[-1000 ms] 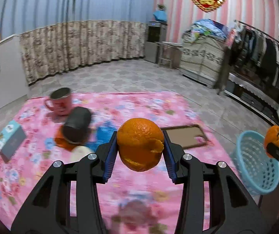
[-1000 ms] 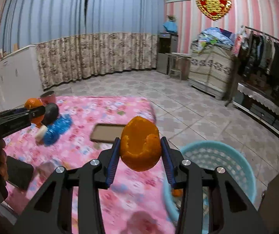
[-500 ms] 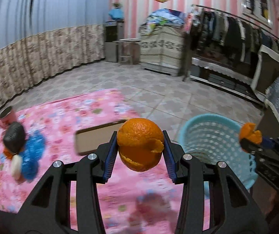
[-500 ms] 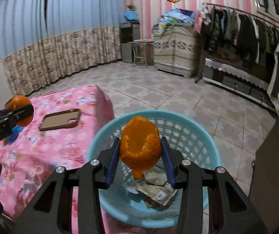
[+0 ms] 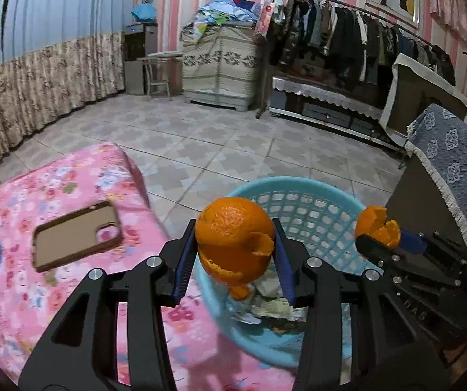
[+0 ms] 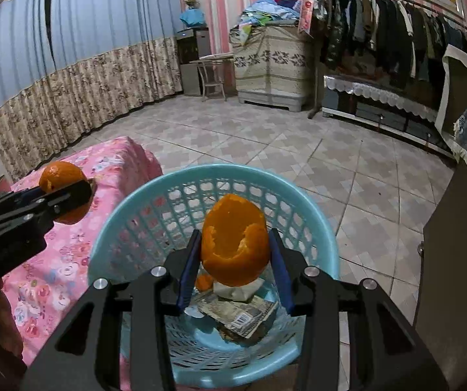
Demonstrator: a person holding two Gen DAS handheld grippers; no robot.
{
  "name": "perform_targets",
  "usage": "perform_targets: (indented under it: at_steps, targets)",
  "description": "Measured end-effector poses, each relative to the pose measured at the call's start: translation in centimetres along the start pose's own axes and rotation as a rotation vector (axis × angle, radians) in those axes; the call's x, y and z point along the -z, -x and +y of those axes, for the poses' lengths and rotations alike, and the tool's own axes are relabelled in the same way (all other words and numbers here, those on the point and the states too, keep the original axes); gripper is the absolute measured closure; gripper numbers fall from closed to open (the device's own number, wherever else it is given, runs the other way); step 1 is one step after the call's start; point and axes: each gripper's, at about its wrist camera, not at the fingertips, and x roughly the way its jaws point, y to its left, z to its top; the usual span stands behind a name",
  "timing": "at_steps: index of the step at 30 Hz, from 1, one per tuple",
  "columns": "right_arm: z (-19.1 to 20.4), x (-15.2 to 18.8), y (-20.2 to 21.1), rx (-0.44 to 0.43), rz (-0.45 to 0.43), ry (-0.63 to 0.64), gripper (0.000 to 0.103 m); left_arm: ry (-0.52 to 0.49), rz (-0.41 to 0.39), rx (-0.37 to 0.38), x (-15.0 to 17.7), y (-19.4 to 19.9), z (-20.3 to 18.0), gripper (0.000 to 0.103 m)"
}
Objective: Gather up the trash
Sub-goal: 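Carry both oranges to the blue basket and open both tools to drop them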
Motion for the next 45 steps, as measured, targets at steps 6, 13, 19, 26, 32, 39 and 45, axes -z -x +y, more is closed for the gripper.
perform_targets:
  at_steps: [6, 13, 19, 26, 32, 39, 45]
  targets:
    - [-0.7, 0.2, -0.2, 0.014, 0.006, -0.012, 0.062, -0.002, -0.006, -0.015, -0.4, 0.0, 0.1, 0.029]
    - [0.1, 0.2, -0.5, 0.016, 0.014, -0.005, 0.062, -0.013, -0.058, -0.14, -1.1, 2.2, 2.2, 0.006]
    - [1.1, 0.4, -0.7, 0.001, 0.013, -0.002, 0.062, 0.022, -0.06, -0.194, -1.3, 3.7, 5.0, 0.006]
    - [2.3, 0.0, -1.0, -0.006, 0.001, -0.004, 0.062, 0.027, -0.055, -0.218, -1.0, 4.7, 6.7, 0.006]
    - [3.0, -0.6, -1.0, 0.042, -0.032, -0.026, 0.014, 0.015, -0.055, -0.209, -0.8, 5.7, 7.5, 0.006]
    - [4.7, -0.9, -0.6, 0.052, -0.039, -0.008, 0.01, 0.023, -0.075, -0.239, -0.5, 7.3, 9.4, 0.006]
    - [8.9, -1.0, 0.3, -0.006, -0.072, 0.038, 0.008, 0.055, -0.091, -0.292, 0.2, 9.4, 13.1, 0.005]
